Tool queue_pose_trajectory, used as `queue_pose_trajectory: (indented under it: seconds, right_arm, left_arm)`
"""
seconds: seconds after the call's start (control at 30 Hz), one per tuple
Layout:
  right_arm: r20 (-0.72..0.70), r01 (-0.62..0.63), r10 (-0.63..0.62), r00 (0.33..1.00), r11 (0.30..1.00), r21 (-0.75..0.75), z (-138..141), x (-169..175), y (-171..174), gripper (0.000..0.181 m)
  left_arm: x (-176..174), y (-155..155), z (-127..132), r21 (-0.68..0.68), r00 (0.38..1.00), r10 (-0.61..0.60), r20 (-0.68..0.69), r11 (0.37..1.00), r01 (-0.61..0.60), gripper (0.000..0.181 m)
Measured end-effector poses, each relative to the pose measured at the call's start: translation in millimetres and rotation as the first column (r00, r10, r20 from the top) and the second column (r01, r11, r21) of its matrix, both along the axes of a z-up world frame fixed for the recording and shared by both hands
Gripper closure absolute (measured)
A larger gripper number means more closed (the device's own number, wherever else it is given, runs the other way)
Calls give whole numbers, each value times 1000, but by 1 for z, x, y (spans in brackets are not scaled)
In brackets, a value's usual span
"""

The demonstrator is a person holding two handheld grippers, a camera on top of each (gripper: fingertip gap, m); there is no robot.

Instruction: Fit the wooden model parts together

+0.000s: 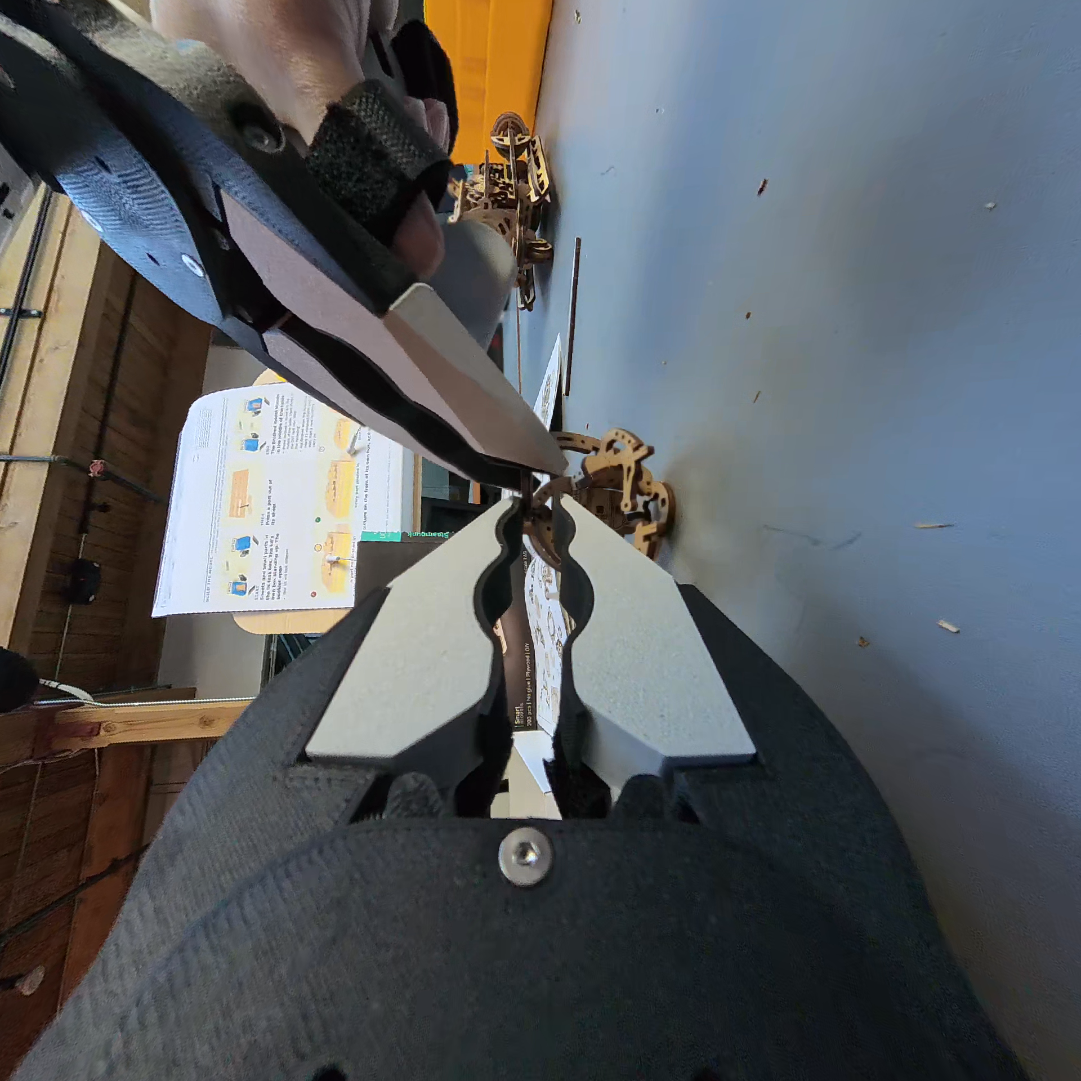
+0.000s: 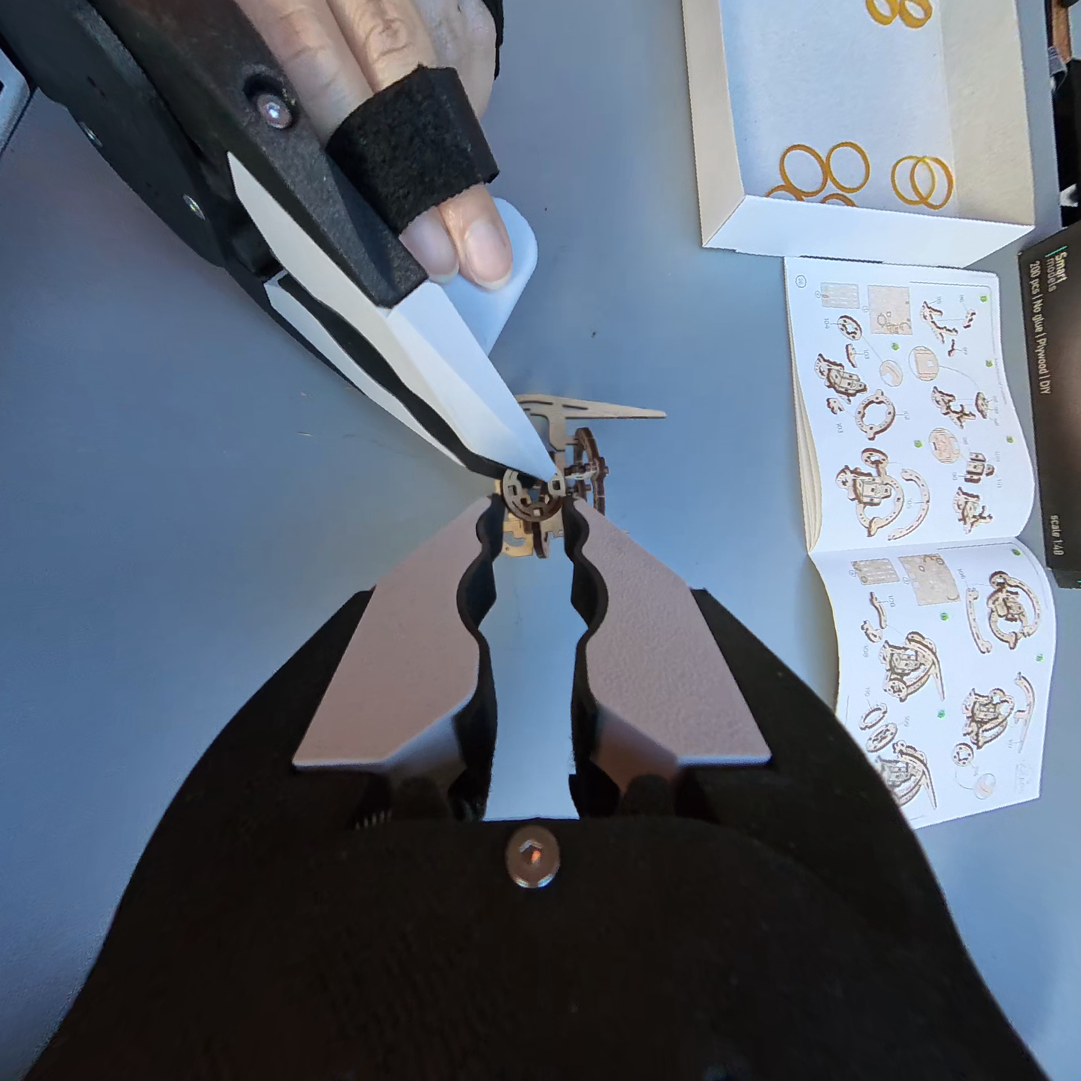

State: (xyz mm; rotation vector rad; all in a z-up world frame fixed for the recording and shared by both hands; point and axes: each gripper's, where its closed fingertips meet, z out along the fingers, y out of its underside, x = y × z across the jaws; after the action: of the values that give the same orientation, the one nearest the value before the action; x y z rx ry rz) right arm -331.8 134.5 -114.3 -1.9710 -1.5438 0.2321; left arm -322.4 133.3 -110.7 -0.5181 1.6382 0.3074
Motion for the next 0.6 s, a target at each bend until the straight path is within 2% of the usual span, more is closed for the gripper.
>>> queue_pose_trajectory:
  seconds: [0.13, 0.37, 0.5, 0.6]
  right_arm:
    - [-50, -7, 8, 999, 1000, 18, 4, 6, 0, 158]
    - [-306, -8, -24, 952, 995, -101, 16, 16, -1, 168]
    - [-316, -32, 6, 949, 997, -76, 11, 16, 0, 168]
    - [-298, -34, 16, 954, 998, -56, 6, 16, 3, 177]
  left_arm:
    - [-1, 1, 3, -8, 1000, 4, 28, 1000, -4, 174]
    - [-1, 3, 4, 7, 999, 12, 43, 1000, -12, 174]
    - [-1, 3, 5, 7, 998, 16, 54, 1000, -16, 174]
    - [-2, 4, 6, 13, 998, 19, 59, 1000, -20, 174]
